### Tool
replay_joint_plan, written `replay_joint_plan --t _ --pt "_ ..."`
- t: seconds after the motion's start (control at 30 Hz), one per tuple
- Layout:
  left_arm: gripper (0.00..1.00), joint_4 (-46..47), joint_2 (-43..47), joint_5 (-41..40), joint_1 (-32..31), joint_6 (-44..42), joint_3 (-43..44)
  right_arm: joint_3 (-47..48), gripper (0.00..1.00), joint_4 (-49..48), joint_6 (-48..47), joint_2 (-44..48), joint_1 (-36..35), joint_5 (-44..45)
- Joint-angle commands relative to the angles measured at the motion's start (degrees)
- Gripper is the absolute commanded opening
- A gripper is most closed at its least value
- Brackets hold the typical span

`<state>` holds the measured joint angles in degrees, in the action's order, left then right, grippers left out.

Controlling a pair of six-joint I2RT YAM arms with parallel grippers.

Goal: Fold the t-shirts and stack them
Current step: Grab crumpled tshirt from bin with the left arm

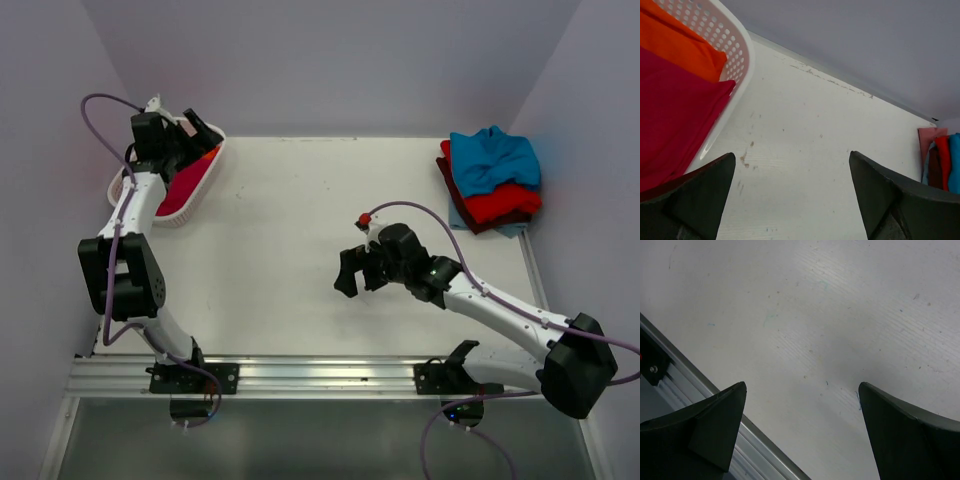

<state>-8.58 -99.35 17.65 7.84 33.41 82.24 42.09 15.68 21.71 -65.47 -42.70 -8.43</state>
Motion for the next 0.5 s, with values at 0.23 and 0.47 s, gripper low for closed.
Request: replay_joint_plan --t 0.23,0.47 --pt "1.0 -6.95 -2.59 -9.62 2.53 -0.89 10.38 0.19 0.99 -2.59 1.05 -0.62 -0.19 0.16" --pt "0.95 -29.21 -22.46 -20.8 5.43 -3.0 32.1 -0.95 0.99 -2.94 1.4 1.14 -0.19 0.86"
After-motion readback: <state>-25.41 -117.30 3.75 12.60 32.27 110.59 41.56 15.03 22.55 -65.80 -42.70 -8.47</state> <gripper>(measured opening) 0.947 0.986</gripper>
